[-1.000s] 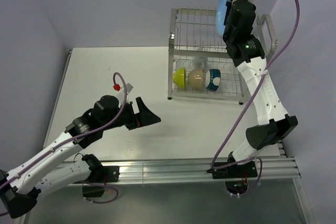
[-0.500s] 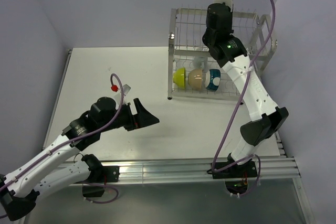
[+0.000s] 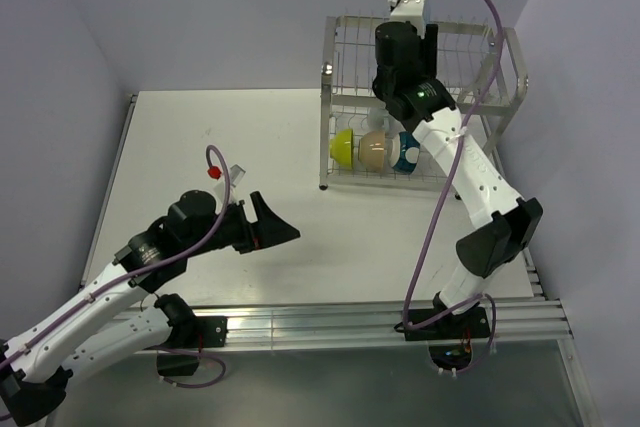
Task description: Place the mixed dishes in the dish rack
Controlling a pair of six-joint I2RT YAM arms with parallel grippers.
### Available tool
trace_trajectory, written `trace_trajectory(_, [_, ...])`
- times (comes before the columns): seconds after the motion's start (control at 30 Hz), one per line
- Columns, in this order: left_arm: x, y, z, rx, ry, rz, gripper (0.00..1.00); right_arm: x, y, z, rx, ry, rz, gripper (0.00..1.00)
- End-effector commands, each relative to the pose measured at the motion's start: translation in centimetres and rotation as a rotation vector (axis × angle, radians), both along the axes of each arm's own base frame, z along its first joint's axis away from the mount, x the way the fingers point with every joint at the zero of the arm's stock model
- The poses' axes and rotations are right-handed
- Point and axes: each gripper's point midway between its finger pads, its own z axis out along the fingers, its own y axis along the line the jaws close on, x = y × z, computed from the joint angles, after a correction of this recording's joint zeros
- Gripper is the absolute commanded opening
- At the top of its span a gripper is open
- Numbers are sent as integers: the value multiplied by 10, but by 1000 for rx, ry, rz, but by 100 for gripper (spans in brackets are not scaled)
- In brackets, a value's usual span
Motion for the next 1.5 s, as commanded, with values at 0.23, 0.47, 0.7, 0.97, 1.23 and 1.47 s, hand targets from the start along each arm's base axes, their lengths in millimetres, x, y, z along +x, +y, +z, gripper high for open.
trace_trajectory(0.23, [-2, 0, 2, -42, -6, 8, 99, -26, -10, 11, 64, -49, 10, 88])
trace_trajectory(0.47, [-2, -1, 1, -45, -1, 8, 99, -38, -13, 18, 83, -78, 46, 98])
trace_trajectory(0.7, [-1, 0, -1, -43, 2, 14, 99, -48, -15, 16, 105, -75, 64, 100])
trace_trajectory(0.97, [0, 0, -3, -50, 15, 25, 99, -73, -21, 12, 154, -93, 93, 100])
trace_trajectory(1.23, [6, 2, -4, -12, -1, 50, 99, -115, -21, 6, 221, -91, 125, 100])
trace_trajectory(1.47, [17, 3, 0, 22, -26, 86, 99, -155, -7, -13, 272, -30, 219, 100])
